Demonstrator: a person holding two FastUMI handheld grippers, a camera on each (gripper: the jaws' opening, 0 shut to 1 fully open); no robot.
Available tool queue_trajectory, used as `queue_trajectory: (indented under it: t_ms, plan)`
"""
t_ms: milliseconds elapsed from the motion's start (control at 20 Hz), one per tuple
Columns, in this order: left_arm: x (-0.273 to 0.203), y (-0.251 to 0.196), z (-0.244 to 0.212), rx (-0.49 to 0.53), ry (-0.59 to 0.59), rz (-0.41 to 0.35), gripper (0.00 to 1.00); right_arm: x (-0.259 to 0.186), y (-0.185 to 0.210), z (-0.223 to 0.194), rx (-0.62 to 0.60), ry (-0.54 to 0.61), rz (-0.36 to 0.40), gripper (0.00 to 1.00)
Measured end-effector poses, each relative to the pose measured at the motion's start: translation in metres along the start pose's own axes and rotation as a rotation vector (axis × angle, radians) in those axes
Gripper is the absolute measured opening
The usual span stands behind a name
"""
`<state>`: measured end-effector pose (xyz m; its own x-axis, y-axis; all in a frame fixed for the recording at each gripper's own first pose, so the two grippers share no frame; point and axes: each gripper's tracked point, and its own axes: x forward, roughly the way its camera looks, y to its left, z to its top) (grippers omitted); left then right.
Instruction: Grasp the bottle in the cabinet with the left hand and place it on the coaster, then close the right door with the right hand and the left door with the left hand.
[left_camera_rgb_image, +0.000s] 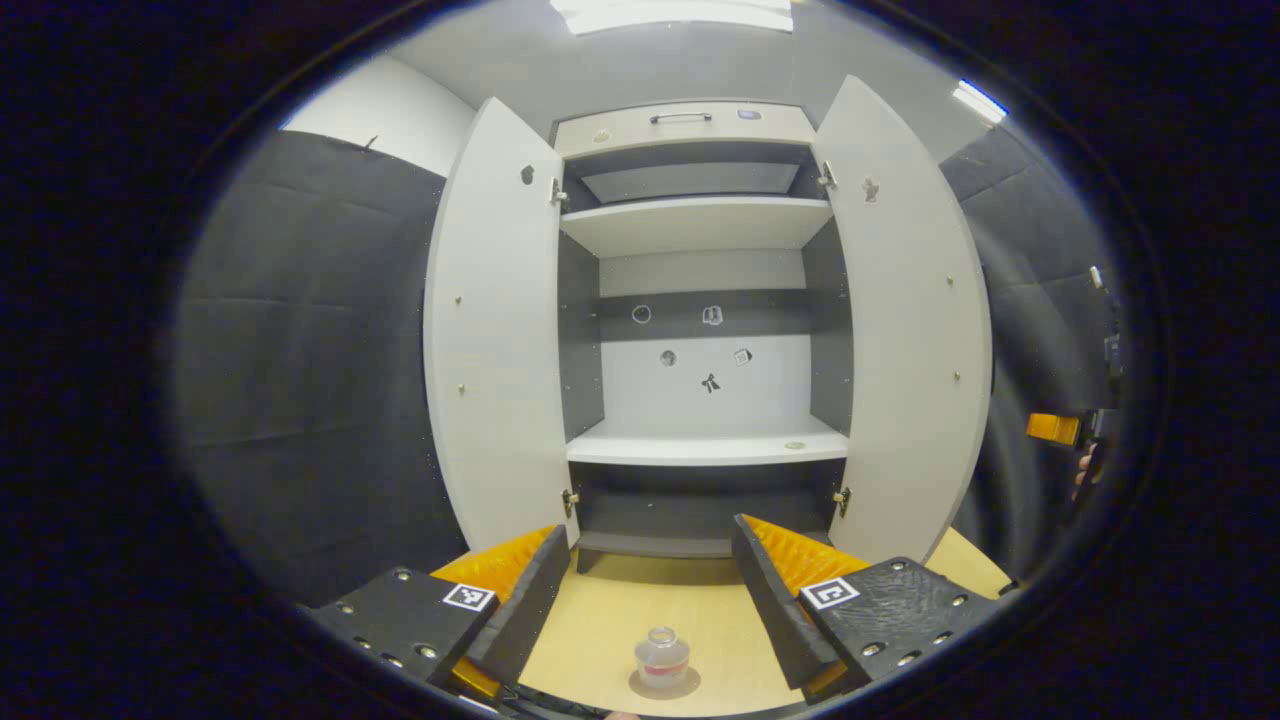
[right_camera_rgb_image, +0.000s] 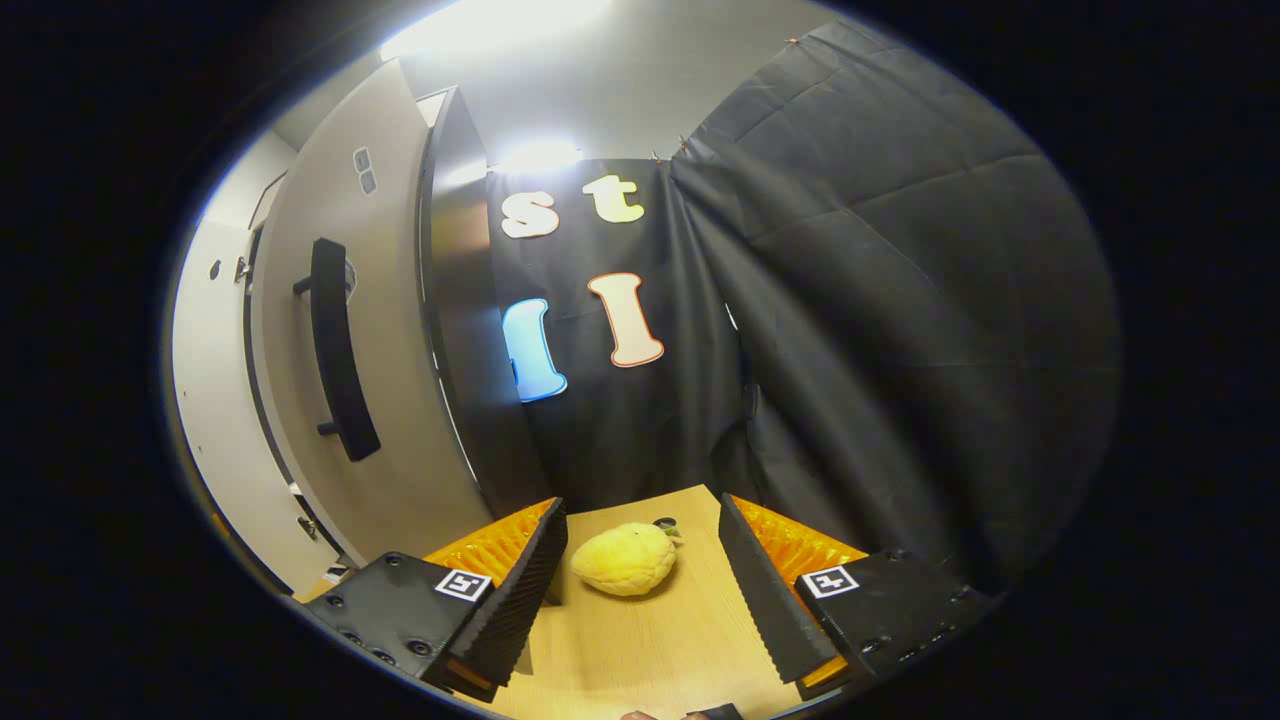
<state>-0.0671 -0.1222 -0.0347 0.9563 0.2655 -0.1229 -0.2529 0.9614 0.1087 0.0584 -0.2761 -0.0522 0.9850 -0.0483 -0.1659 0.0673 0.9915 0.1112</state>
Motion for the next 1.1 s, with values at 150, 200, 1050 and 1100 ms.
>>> queue_trajectory:
  t_ms: [150, 200, 1050, 1100]
  plan:
    - [0.007, 0.014, 0.016, 0.007, 0.030, 0.008, 1.00, 0.000, 0.001, 0.021, 0.018, -0.034, -0.013, 0.96]
    - [0.013, 0.012, 0.015, 0.000, 0.063, -0.022, 1.00, 0.000, 0.002, 0.028, 0.023, -0.048, -0.019, 0.96]
    - [0.066, 0.102, 0.029, -0.082, 0.049, -0.225, 1.00, -0.003, 0.101, 0.110, -0.066, -0.029, 0.087, 0.98]
    - [0.067, 0.104, 0.023, -0.090, 0.051, -0.232, 1.00, -0.002, 0.106, 0.111, -0.056, -0.030, 0.098, 0.98]
